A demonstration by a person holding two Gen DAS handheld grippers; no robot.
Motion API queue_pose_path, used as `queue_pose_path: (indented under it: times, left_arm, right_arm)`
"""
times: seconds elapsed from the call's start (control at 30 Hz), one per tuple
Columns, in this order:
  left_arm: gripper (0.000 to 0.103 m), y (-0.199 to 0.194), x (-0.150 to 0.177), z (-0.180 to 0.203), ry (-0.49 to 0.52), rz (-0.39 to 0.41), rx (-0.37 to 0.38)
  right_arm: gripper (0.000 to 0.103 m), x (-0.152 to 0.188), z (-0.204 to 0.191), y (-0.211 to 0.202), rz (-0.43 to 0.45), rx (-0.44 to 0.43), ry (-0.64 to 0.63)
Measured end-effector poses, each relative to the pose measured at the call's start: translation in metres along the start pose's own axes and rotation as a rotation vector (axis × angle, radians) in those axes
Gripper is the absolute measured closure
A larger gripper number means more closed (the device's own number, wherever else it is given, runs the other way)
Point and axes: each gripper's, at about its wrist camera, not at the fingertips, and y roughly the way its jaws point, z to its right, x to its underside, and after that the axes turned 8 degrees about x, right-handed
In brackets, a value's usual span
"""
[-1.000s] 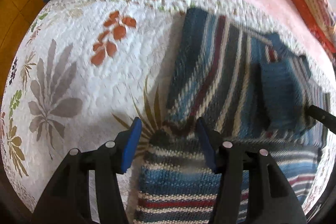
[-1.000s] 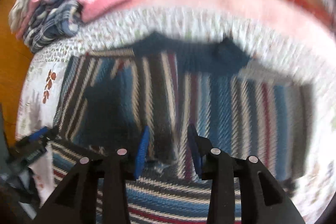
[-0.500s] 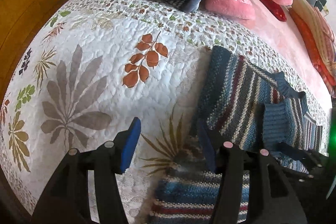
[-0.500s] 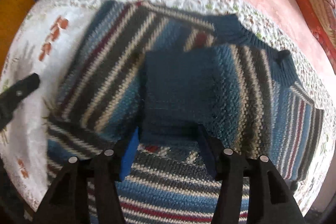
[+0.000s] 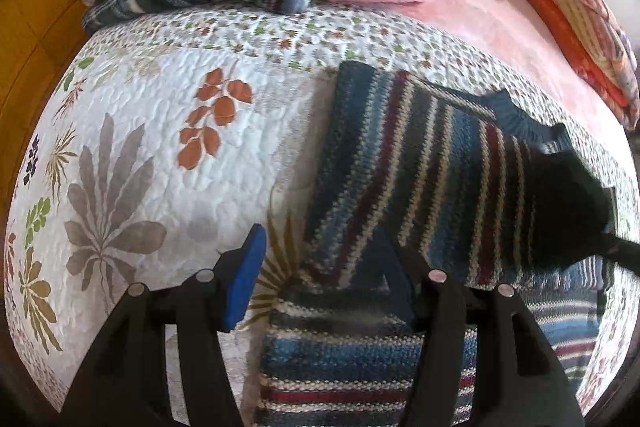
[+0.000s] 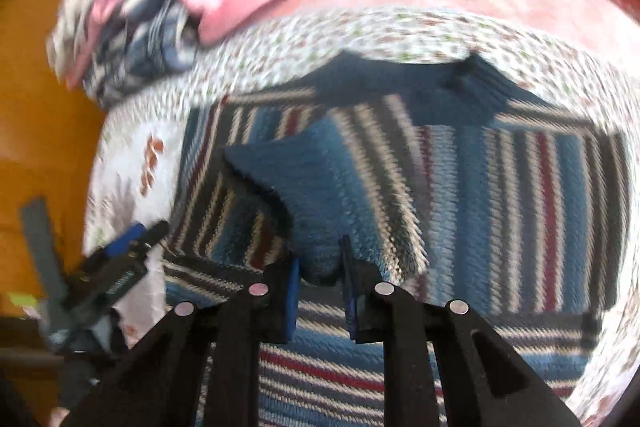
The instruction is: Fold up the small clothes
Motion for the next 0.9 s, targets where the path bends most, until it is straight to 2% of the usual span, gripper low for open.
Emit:
queue_pose_path:
  times: [0.1,0.2,0.37,0.53,0.6,0.63,0.67,0.8,0.83,0.87,0.9]
  left_arm:
    - [0.046,0.002,0.003,0.006,0.012,-0.001,0.007]
    - [0.046,0.004,0.004,0.008,0.016,0.001,0.009]
    - [0.046,0.008,0.007,0.009,0.029,-0.001,-0.007]
    - [0.046,0.003,0.006,0.008,0.02,0.031,-0.001]
    - [0.046,0.0,0.004,0.01,0.024,0.055,0.008]
    - [0.046,-0.002,0.003,0.011,0.025,0.065,0.015]
    - [0.046,-0.002,0.003,0.012,0.026,0.071,0.022]
    - [0.044,-0.001,0.005,0.021,0.038,0.063,0.074]
    - [0.044,0.002,0.006,0.023,0.043,0.053,0.08]
    - [0.044,0.004,0.007,0.025,0.049,0.042,0.082]
    - [0.043,0.008,0.009,0.026,0.058,0.027,0.079]
  right_arm:
    - [0.085,0.001,0.033,-0.016,0.011,-0.039,0.064]
    - [0.085,0.004,0.068,-0.025,0.017,-0.028,0.106]
    - [0.082,0.003,0.127,-0.018,0.003,-0.015,0.19]
    - [0.079,0.006,0.178,0.0,-0.018,-0.052,0.281]
    - [0.07,0.005,0.194,0.004,-0.02,-0.124,0.342]
    - [0.055,0.004,0.198,0.005,-0.022,-0.149,0.356]
    - [0.047,0.003,0.201,0.006,-0.025,-0.164,0.36]
    - [0.047,-0.002,0.198,0.017,-0.03,-0.174,0.343]
    - [0.05,-0.003,0.195,0.021,-0.036,-0.177,0.334]
    - [0.056,-0.004,0.19,0.025,-0.043,-0.171,0.321]
    - [0.075,-0.006,0.185,0.03,-0.045,-0.15,0.305]
